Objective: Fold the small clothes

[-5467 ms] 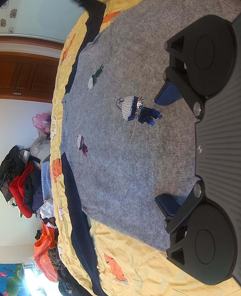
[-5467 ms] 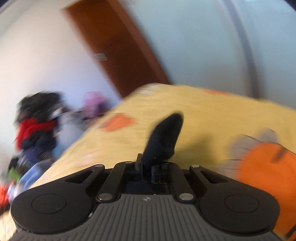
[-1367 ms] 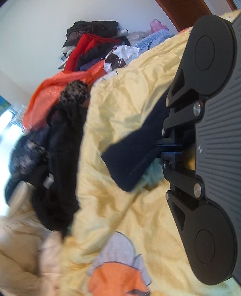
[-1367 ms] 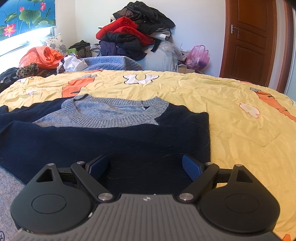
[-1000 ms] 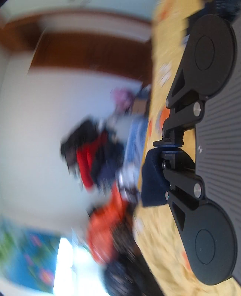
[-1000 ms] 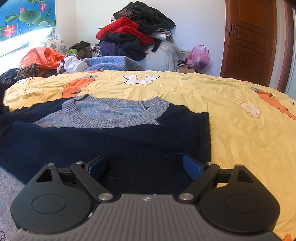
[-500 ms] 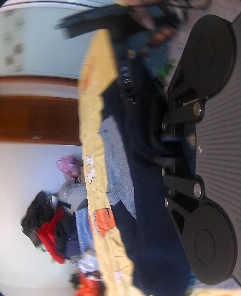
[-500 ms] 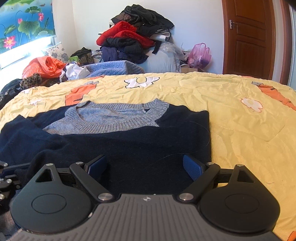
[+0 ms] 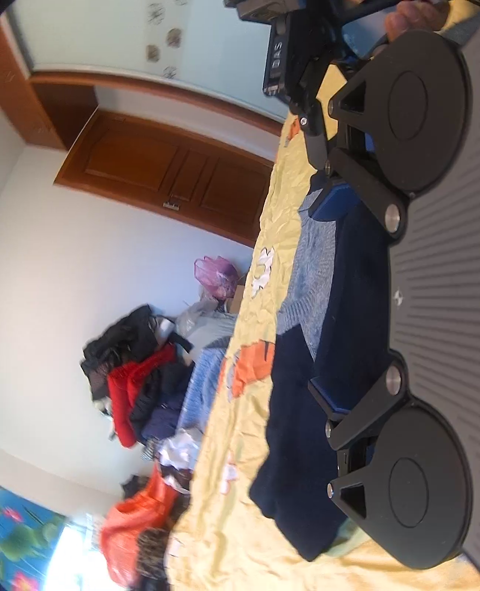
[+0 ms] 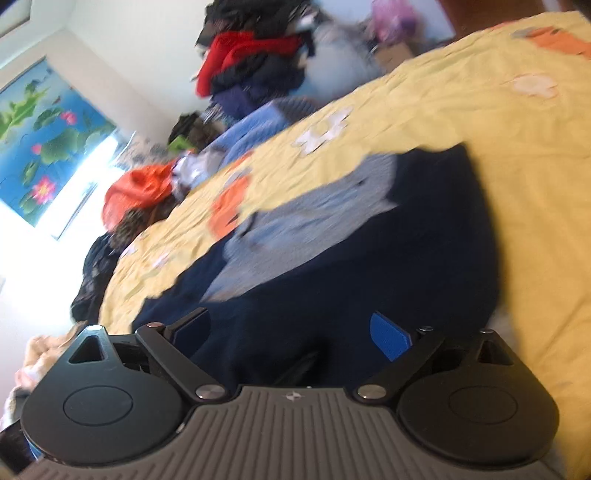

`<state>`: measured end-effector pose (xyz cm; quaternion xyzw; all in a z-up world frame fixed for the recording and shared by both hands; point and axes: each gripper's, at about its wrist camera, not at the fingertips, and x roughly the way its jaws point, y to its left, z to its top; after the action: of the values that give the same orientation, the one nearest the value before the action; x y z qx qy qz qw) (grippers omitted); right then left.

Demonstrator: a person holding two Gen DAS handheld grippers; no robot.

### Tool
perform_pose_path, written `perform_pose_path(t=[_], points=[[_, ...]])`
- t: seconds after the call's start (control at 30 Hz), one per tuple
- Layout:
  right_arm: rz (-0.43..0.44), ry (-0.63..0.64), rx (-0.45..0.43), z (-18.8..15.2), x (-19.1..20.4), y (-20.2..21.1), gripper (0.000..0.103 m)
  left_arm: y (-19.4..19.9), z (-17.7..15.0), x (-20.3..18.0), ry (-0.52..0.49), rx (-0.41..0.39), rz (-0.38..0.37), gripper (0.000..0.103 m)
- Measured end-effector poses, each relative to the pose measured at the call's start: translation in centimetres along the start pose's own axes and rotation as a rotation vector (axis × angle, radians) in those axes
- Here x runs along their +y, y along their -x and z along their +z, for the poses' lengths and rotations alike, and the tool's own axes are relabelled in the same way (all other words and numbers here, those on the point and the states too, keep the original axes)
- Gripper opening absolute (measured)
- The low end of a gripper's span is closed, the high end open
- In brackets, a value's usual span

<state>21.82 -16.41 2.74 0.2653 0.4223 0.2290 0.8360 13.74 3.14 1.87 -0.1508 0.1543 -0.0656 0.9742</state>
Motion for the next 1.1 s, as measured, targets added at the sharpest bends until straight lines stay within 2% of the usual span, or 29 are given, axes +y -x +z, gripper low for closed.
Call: perform_pose_path(t=[0.07,0.17,0.27,0.3,0.33,0.37,0.4,0.57,0.7,0.8,0.97,1.1], points=[[-0.01,0.029,0.05,-0.4,1.5,-1.1,0.09,0.0,0.1,0.8,0.043,0.004,0.006,0.092],[-0.103,0.075,0.099,-1.2,2.8,-2.8,0.089,-0.2,0.3,1.6,0.094,0.01,0.016,0.092],[-0.125,0.121,0.082,-1.9,3.6,-3.3,0.085,-0.3,0.3,1.9,0.114,0.015,0.017,0.092],[-0.131,0.138,0.083,-1.9,3.8,-3.4,0.072,-0.4,0.3,1.9,0.115,0.015,0.017,0.092],[-0.134,0.155,0.093,-2.0,4.0,-3.6,0.045,-0.3,0.3,1.9,0.113,0.014,0.016,0.092],[-0.134,0.167,0.108,-2.0,3.9,-3.8,0.032,-0.3,0.3,1.9,0.111,0.015,0.015,0.092],[-0.127,0.179,0.111,-1.9,3.9,-4.0,0.027,-0.4,0.3,1.9,0.11,0.014,0.015,0.092],[-0.13,0.317,0.05,-0.6,6.0,-2.9,0.026,-0.4,0.3,1.9,0.109,0.012,0.019,0.092],[-0.125,0.415,-0.031,2.5,8.5,-0.7,0.026,-0.4,0.3,1.8,0.104,0.011,0.025,0.092],[-0.158,0.472,-0.086,4.7,9.1,1.2,0.026,-0.4,0.3,1.8,0.105,0.013,0.029,0.092],[-0.276,0.426,-0.079,6.6,4.4,2.7,0.026,-0.4,0.3,1.8,0.107,0.013,0.031,0.092],[-0.366,0.371,-0.035,5.5,-0.5,1.9,0.026,-0.5,0.3,1.8,0.105,0.025,0.029,0.092]])
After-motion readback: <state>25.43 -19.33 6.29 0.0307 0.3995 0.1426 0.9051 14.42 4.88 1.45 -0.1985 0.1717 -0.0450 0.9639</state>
